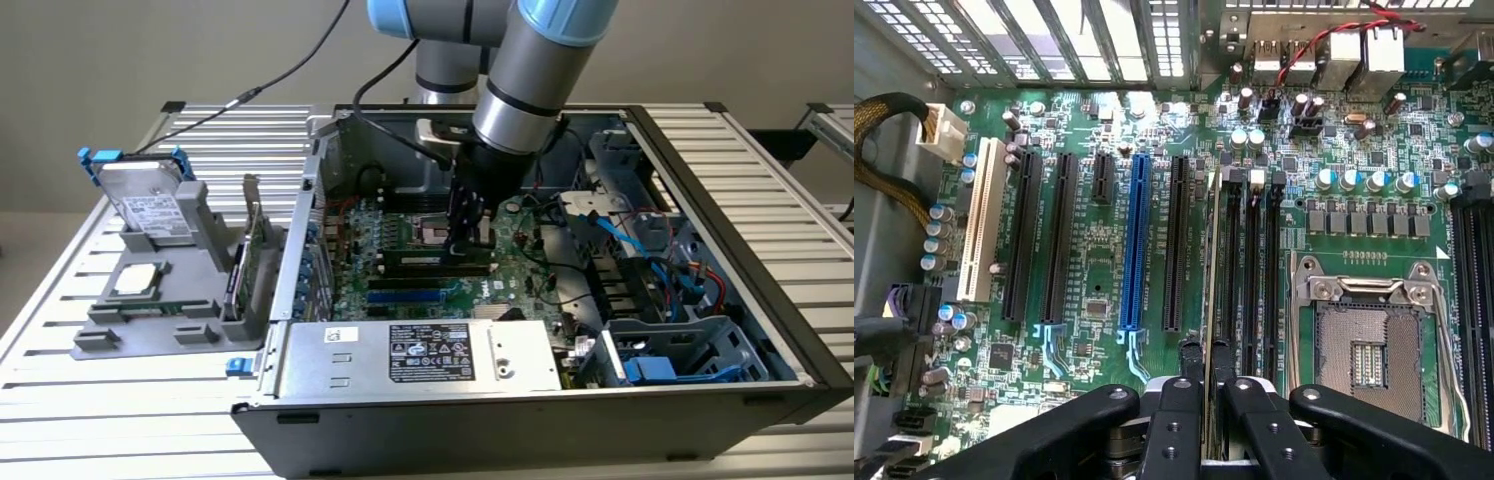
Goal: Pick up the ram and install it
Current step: 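Insert the ram into the slot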
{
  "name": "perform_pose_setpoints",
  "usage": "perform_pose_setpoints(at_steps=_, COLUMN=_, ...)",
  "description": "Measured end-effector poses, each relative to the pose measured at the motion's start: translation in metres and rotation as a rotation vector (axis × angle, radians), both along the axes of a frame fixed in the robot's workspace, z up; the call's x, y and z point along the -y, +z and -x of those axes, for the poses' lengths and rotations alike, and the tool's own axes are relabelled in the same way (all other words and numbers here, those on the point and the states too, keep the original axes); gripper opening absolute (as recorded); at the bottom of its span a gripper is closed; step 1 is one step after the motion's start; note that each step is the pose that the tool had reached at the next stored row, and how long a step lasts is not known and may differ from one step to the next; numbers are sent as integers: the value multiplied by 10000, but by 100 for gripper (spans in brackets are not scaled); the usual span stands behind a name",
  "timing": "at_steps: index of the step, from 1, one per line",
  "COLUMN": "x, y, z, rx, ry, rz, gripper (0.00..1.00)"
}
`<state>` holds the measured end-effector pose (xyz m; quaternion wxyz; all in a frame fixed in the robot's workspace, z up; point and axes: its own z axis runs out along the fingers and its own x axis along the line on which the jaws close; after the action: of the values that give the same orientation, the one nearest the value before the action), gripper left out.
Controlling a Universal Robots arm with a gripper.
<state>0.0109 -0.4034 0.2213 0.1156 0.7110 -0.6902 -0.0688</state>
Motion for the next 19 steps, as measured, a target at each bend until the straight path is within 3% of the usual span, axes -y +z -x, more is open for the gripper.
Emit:
perform_pose_setpoints(at_steps=6, x=0, y=-18, z=-2, rx=-2, ry=25, rz=-14, gripper=14)
perform_pose_setpoints(at_steps=9, x=0, y=-22, z=-12, rx=-7, ry=62, rz=-84, gripper=14)
perform_pose_setpoints(at_steps=13, x=-1, y=-26, z=-15, rx=-70, ry=86, rz=-172, gripper=14)
perform_pose_setpoints(at_steps=15, x=0, y=-31, z=-16, rx=-138, ry=92, rz=-210, gripper=14)
perform_pose_setpoints(at_steps=17, x=0, y=-33, z=-19, rx=-197, ry=94, rz=-216, gripper=14)
perform_pose_setpoints(at_steps=19, x=-1, y=-34, z=-30, rx=-203, ry=96, rz=-216, gripper=14)
